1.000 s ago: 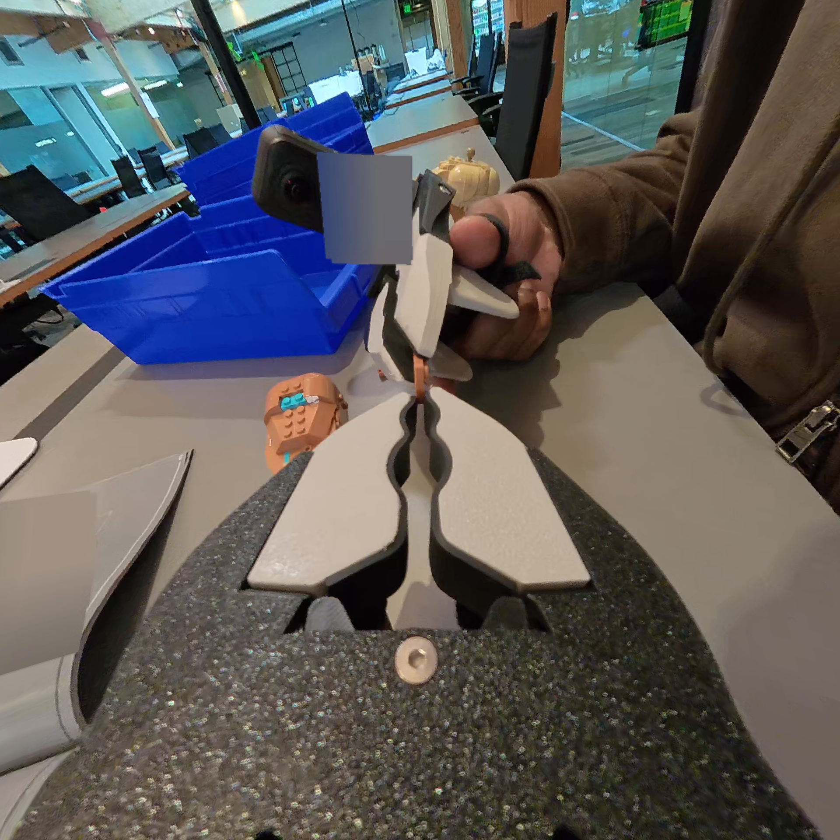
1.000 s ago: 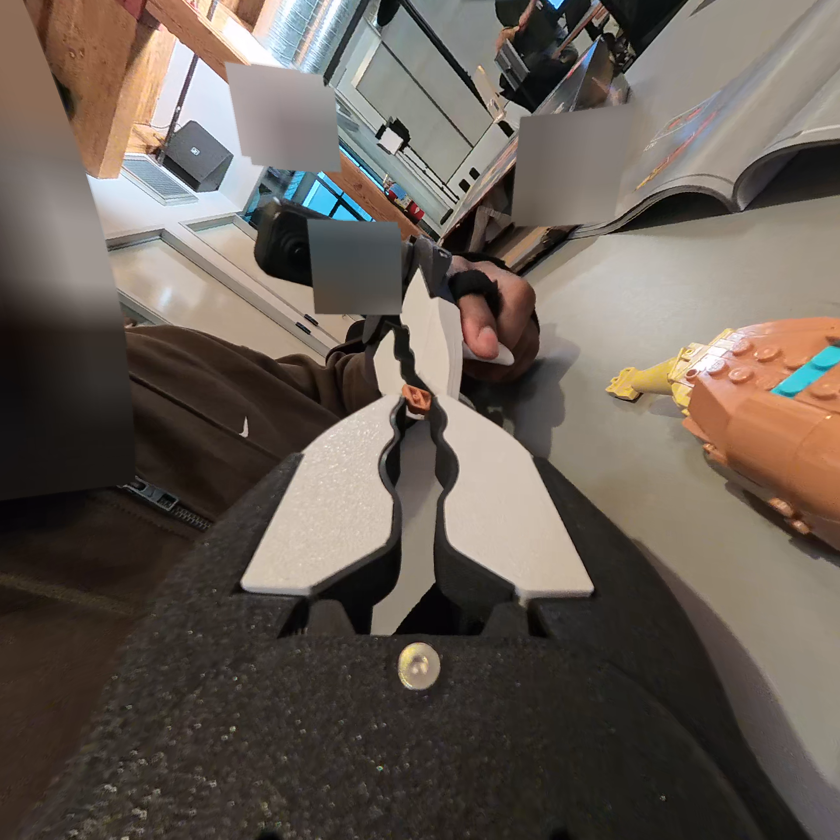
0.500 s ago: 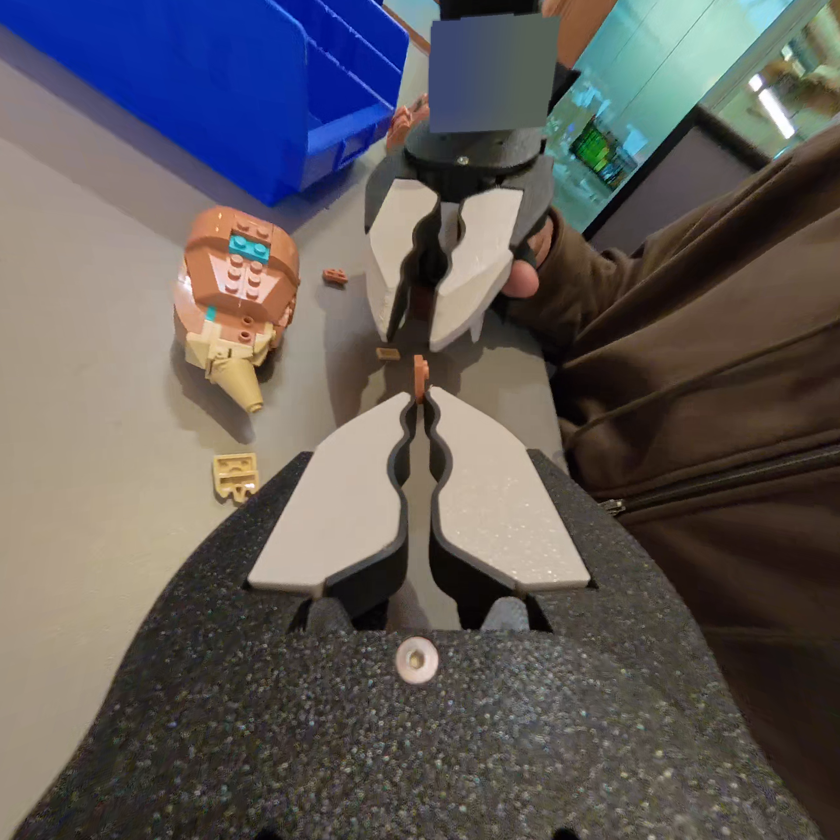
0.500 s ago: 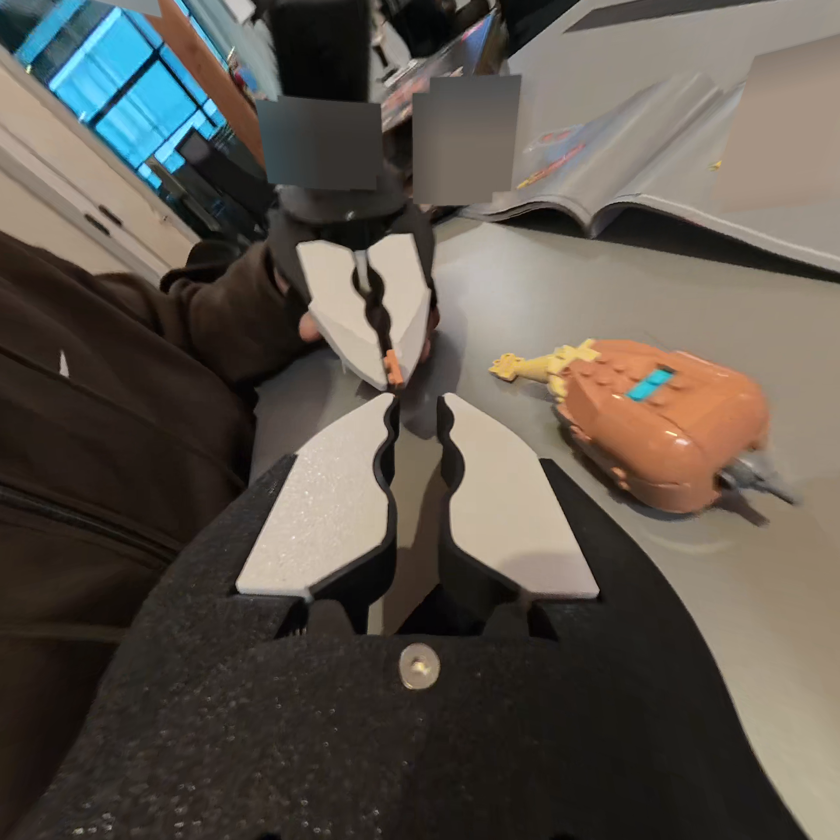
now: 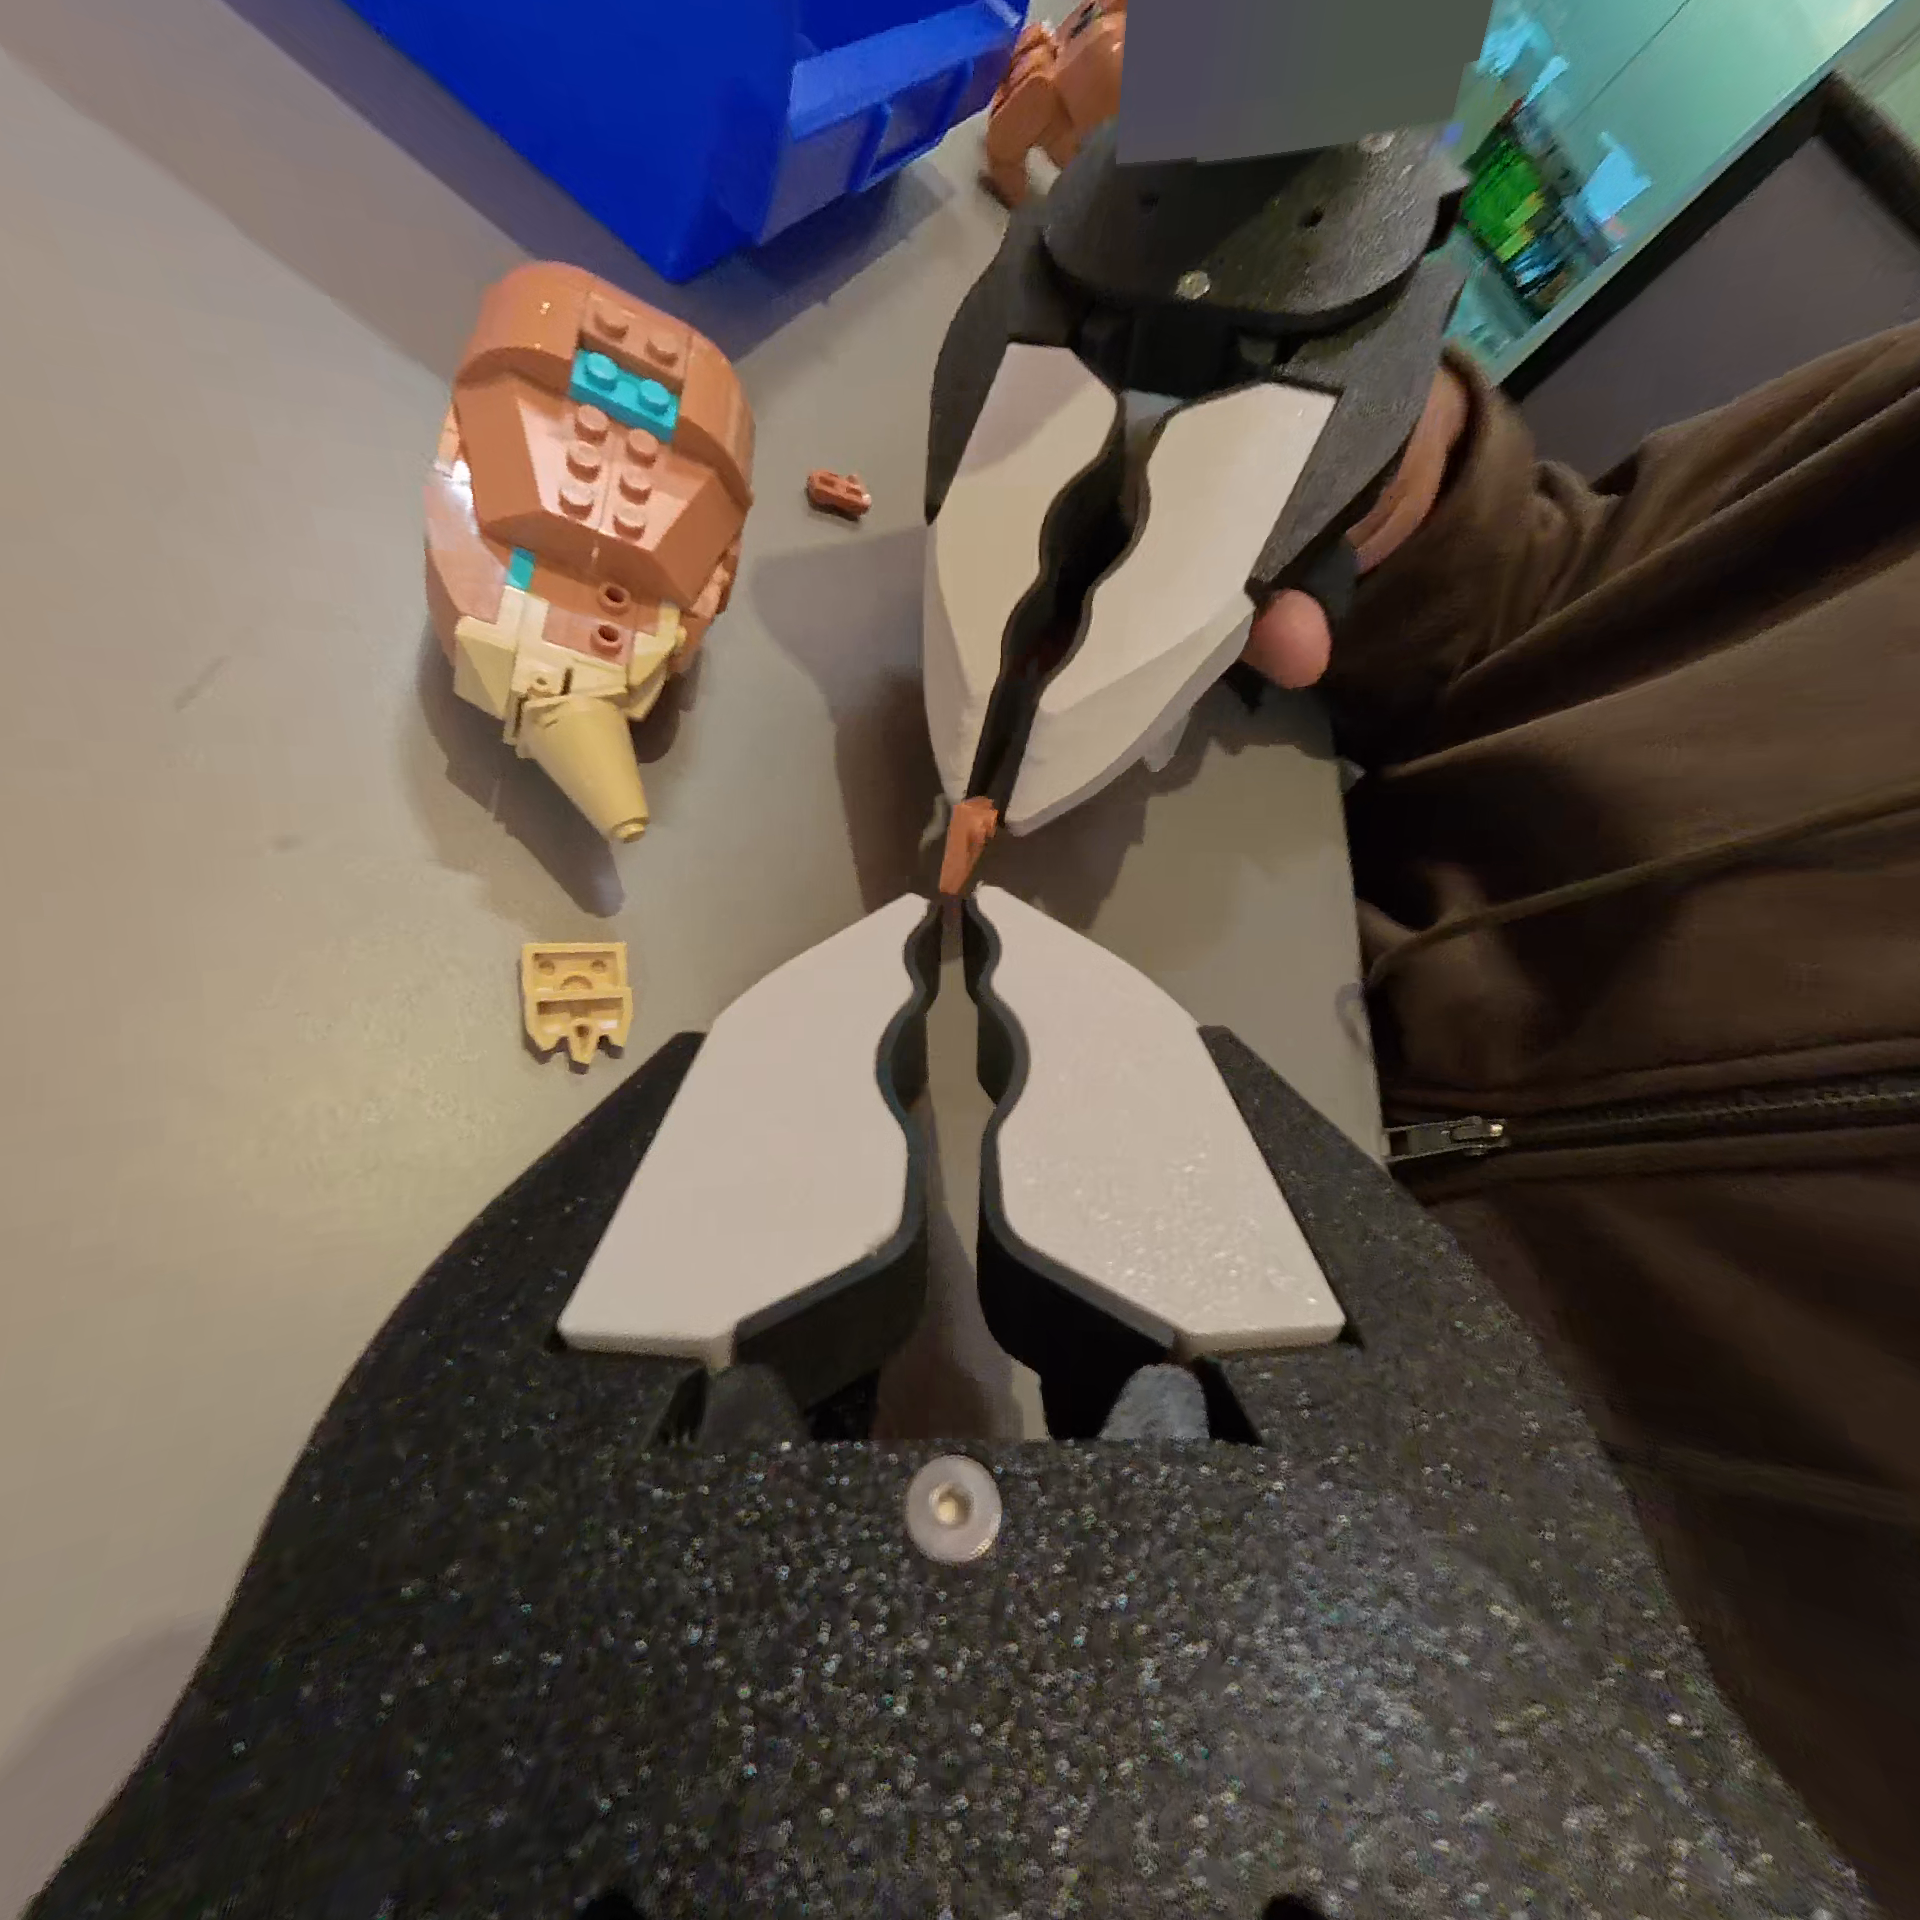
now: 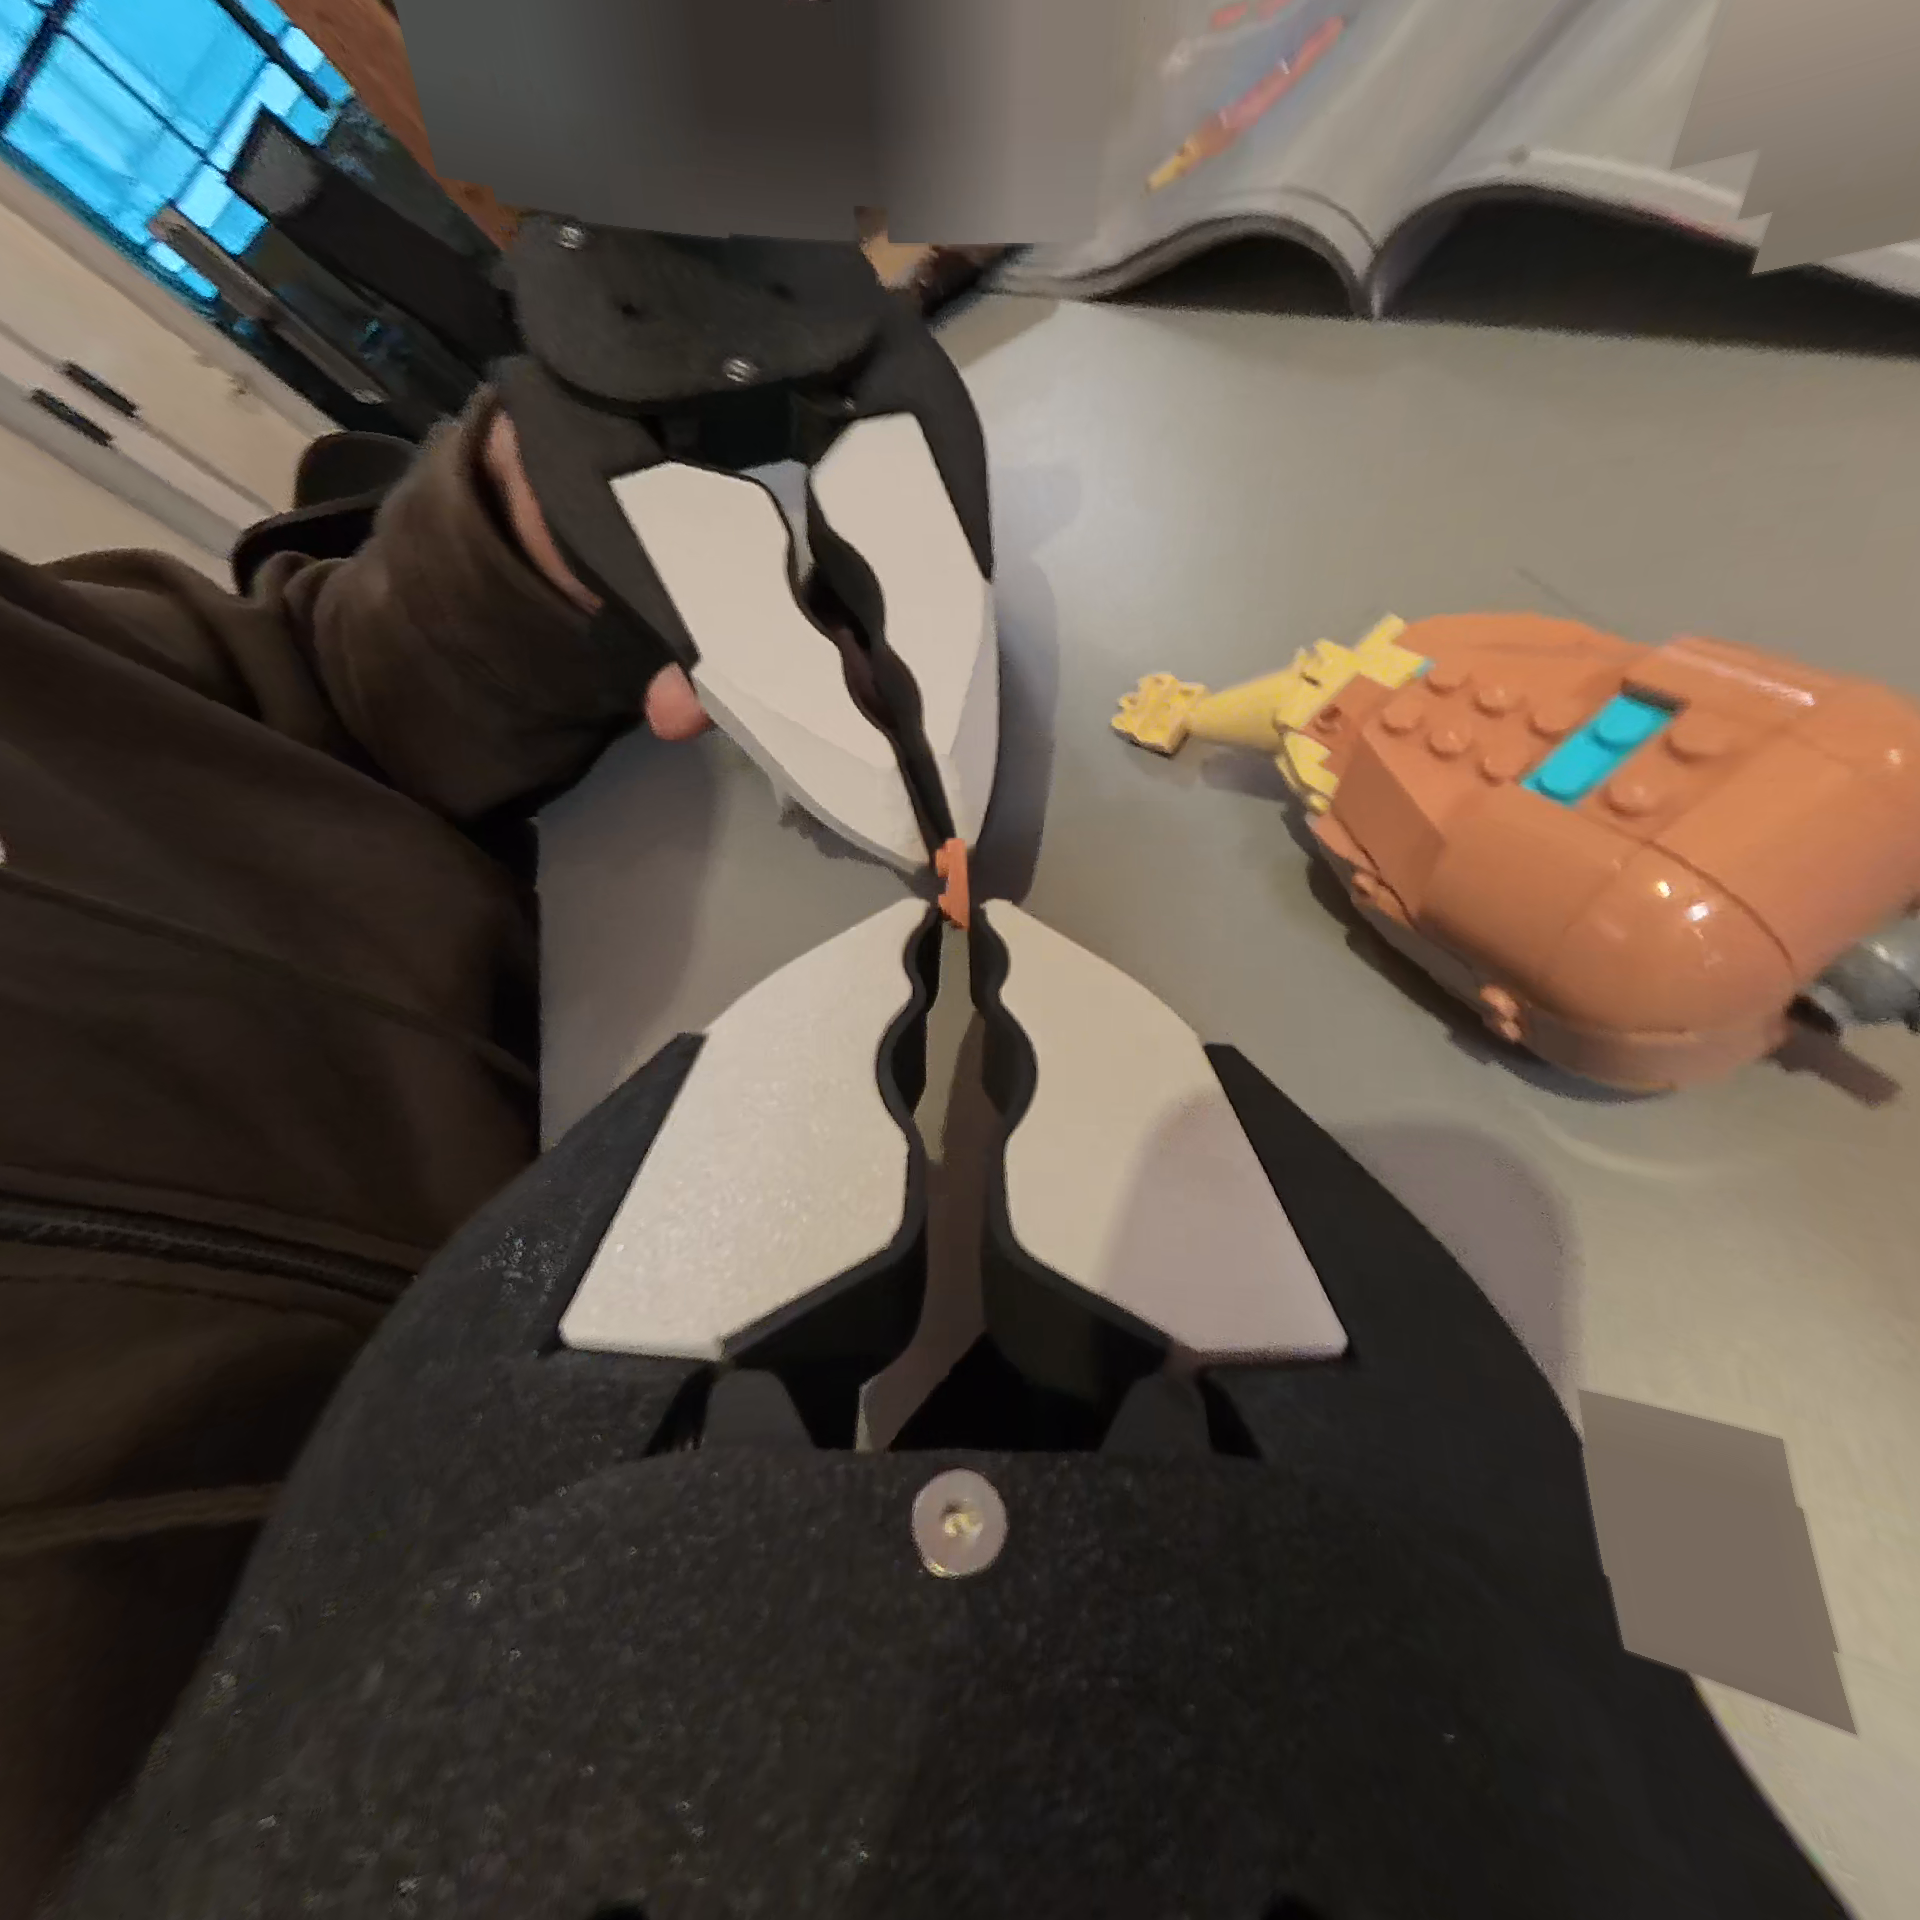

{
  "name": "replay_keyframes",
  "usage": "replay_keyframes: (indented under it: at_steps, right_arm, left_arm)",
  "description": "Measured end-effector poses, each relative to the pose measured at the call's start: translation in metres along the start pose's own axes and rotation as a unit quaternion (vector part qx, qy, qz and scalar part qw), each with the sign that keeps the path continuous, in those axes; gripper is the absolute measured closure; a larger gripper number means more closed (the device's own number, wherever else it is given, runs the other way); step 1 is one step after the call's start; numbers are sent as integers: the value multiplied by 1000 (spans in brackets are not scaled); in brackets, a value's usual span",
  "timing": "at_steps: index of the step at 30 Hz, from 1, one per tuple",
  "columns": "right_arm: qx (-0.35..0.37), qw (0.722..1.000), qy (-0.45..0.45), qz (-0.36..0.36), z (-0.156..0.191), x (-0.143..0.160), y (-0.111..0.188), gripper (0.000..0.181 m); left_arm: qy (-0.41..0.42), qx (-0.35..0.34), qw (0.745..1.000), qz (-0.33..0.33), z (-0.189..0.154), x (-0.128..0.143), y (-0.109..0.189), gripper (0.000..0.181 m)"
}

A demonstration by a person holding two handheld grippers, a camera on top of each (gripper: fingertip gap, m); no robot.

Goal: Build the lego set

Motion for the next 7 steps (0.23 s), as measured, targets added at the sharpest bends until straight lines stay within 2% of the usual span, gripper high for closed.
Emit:
replay_keyframes:
  at_steps: [4,7]
  right_arm:
    - [23,999,-30,40,-8,11,-1,176]
    - [29,997,-25,63,-9,15,-2,176]
  left_arm:
    - [-37,-63,997,28,9,4,-3,177]
    - [-78,-83,993,42,7,6,-7,177]
Point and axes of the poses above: each gripper's, where its closed fingertips meet, y back along the fingers, x out of its underside, z = x × y across the jaws, the point moved 3 cm from there along y, back along the fingers, and after that the axes turned 4 degrees about z, right-handed, at the moved point
